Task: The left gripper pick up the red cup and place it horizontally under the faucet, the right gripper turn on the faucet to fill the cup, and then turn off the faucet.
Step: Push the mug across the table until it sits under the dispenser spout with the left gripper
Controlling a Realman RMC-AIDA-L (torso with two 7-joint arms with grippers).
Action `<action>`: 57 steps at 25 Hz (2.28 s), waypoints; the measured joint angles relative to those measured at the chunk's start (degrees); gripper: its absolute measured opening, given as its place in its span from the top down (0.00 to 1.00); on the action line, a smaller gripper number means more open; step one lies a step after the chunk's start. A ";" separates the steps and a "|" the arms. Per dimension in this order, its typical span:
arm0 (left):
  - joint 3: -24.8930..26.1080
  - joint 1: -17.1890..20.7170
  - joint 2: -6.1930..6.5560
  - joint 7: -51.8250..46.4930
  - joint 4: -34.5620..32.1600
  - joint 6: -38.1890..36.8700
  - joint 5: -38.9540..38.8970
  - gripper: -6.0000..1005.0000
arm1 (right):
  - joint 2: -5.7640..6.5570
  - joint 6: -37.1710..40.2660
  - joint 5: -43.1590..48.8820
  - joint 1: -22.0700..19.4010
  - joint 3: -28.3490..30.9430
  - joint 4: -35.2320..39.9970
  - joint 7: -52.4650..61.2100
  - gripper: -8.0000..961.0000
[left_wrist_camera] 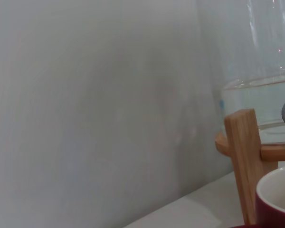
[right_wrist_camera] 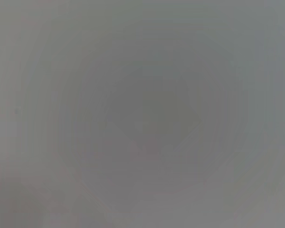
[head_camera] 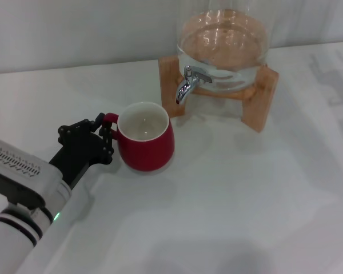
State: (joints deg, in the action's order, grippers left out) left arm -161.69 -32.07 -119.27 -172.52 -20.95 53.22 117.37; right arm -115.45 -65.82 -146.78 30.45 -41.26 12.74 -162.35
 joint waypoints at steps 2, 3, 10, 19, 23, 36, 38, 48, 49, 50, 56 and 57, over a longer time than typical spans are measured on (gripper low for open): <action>0.00 -0.66 0.00 -0.01 0.08 -0.49 -0.01 0.90 | -0.02 -0.04 0.00 -0.04 -0.23 0.00 0.03 0.29; 0.03 -1.00 0.00 -0.01 0.18 -0.89 -0.01 0.90 | -0.04 -0.06 0.00 -0.07 -0.32 0.00 0.03 0.29; 0.92 -2.85 0.07 -0.07 0.76 -3.06 -0.14 0.90 | -0.19 -0.17 0.00 -0.01 -0.58 -0.15 0.19 0.29; 0.96 -4.43 0.09 -0.11 1.00 -4.68 -0.12 0.90 | -0.21 -0.20 0.00 0.08 -1.27 -0.52 0.25 0.29; 0.67 -5.45 0.09 -0.11 0.64 -6.24 0.19 0.90 | -0.21 -0.20 0.00 0.13 -1.81 -0.61 0.24 0.29; 0.36 -7.17 0.09 -0.17 -0.12 -6.65 0.41 0.90 | -0.21 -0.18 0.00 0.23 -2.94 -0.69 0.22 0.29; 0.35 -7.37 0.09 -0.18 -0.13 -6.94 0.42 0.90 | -0.21 -0.18 0.00 0.23 -3.40 -0.70 0.22 0.29; 0.32 -8.10 0.03 -0.19 0.39 -9.55 0.47 0.90 | -0.38 -0.54 0.00 0.23 -4.43 -0.70 0.41 0.29; 0.31 -8.24 0.05 -0.19 0.40 -9.96 0.47 0.90 | -0.39 -0.56 0.00 0.23 -4.62 -0.70 0.42 0.29; 0.28 -8.38 0.07 -0.19 0.41 -10.47 0.49 0.90 | -0.39 -0.60 0.01 0.23 -4.96 -0.70 0.43 0.29; -0.30 -9.23 0.09 -0.19 0.20 -11.18 0.58 0.90 | -0.39 -0.90 0.01 0.29 -5.52 -0.70 0.46 0.29; -0.47 -9.40 0.09 -0.19 0.14 -11.28 0.59 0.90 | -0.39 -0.96 0.01 0.29 -5.52 -0.70 0.46 0.29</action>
State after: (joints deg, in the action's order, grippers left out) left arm -162.17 -41.47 -119.18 -172.71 -20.81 41.94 117.95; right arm -115.84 -66.78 -146.78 30.74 -46.78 12.03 -161.89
